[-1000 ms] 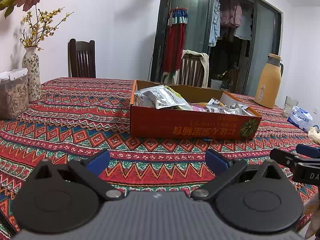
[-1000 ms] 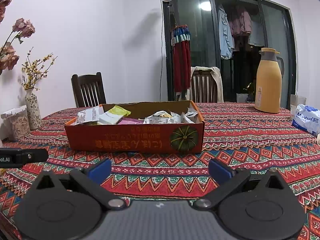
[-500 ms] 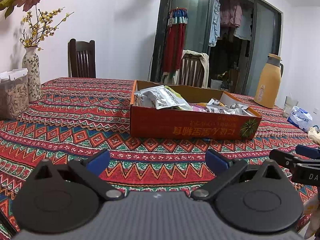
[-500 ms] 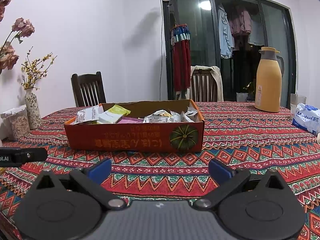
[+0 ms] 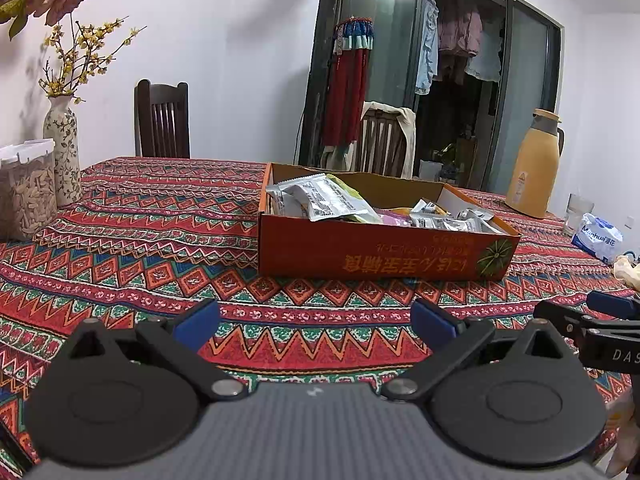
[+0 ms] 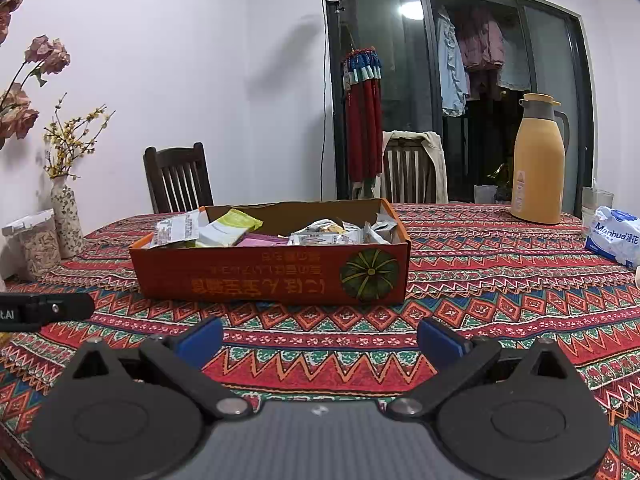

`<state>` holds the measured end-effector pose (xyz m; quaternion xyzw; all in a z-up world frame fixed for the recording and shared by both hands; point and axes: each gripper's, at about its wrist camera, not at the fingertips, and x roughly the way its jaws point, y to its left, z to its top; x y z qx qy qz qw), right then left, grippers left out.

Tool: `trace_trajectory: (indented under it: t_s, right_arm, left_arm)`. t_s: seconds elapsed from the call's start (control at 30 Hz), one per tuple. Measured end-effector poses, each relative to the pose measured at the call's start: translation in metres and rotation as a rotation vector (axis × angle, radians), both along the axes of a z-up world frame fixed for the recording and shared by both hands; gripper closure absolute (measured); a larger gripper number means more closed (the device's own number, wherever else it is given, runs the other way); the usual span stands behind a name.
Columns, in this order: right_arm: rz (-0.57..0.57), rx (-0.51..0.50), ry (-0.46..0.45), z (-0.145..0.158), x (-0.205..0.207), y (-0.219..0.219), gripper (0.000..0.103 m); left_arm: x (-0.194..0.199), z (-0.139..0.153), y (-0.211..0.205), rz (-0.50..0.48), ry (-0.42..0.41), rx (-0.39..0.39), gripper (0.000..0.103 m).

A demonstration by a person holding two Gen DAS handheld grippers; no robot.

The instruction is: Organize snacks

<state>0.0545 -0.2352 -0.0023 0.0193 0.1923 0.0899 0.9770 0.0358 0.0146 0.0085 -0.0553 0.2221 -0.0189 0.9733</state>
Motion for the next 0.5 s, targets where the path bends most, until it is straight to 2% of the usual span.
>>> trace_trajectory:
  t_s: [0.5]
  right_arm:
    - [0.000, 0.000, 0.000, 0.0002, 0.0001, 0.0000, 0.000]
  left_arm:
    - [-0.0006, 0.0000, -0.0001, -0.003, 0.001, -0.003, 0.000]
